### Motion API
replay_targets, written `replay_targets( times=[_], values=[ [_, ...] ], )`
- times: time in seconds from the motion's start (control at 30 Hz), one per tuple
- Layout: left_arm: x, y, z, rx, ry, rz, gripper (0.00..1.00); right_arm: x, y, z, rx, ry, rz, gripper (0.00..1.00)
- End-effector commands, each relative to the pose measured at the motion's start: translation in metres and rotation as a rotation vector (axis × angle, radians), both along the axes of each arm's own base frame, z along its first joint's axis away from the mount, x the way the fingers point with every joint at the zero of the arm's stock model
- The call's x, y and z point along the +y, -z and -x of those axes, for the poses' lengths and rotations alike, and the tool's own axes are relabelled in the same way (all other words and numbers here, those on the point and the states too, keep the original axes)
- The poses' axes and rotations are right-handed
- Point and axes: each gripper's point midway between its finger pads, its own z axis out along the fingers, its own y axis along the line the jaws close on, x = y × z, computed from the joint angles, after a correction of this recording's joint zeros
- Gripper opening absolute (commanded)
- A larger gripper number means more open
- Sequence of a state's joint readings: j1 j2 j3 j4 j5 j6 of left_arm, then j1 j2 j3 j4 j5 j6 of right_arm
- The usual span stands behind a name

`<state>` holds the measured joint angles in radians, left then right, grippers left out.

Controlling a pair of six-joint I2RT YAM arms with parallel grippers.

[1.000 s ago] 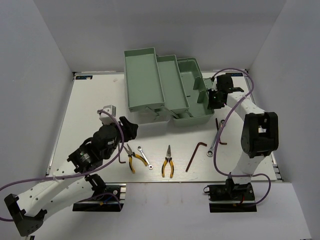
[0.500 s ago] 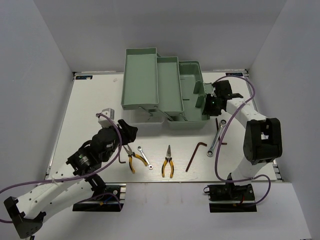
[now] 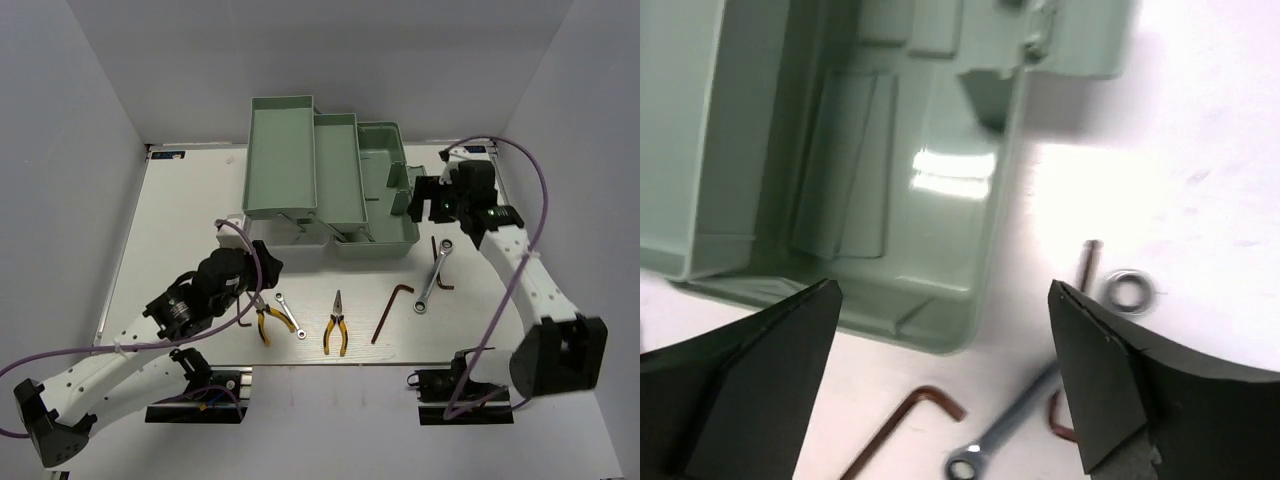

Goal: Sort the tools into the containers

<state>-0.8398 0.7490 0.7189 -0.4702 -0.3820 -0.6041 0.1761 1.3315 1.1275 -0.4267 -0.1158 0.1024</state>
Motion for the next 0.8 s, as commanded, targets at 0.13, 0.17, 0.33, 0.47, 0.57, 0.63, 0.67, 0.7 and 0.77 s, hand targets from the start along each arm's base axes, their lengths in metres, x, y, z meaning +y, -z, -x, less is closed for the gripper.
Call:
replay_targets(
  times=[0.13,0.17,0.33,0.47,0.57,0.63,0.67,0.7,0.77],
  values=[
    [-0.018,-0.017,0.011,-0.056,0.189,-0.038,0.00,-0.076,0.048,0.037,0.114,0.208,0.230,0.08],
    [-0.020,-0.017,0.012,-0.050,0.216,-0.055,0.00,-0.077,0.056,0.044,0.155,0.218,0.220,0.08],
    [-0.044,0.006,0.027,0.020,0.418,-0.129,0.65,-0.066,0.088,0.078,0.310,0.208,0.117,0.33],
    [-0.051,0.018,0.036,0.031,0.519,-0.167,0.74,-0.055,0.103,0.084,0.411,0.202,0.072,0.58],
    [-0.050,0.022,0.037,0.028,0.538,-0.185,0.74,-0.052,0.122,0.083,0.476,0.212,0.058,0.58],
    [-0.049,0.020,0.036,0.013,0.535,-0.191,0.75,-0.052,0.129,0.078,0.482,0.223,0.057,0.58],
    [-0.047,0.026,0.038,0.028,0.536,-0.201,0.75,-0.052,0.134,0.078,0.499,0.227,0.058,0.58],
    [-0.045,0.023,0.037,0.017,0.524,-0.201,0.75,-0.052,0.136,0.075,0.500,0.238,0.050,0.58],
    [-0.041,0.030,0.038,0.024,0.517,-0.211,0.75,-0.052,0.146,0.076,0.531,0.245,0.057,0.56]
  ],
)
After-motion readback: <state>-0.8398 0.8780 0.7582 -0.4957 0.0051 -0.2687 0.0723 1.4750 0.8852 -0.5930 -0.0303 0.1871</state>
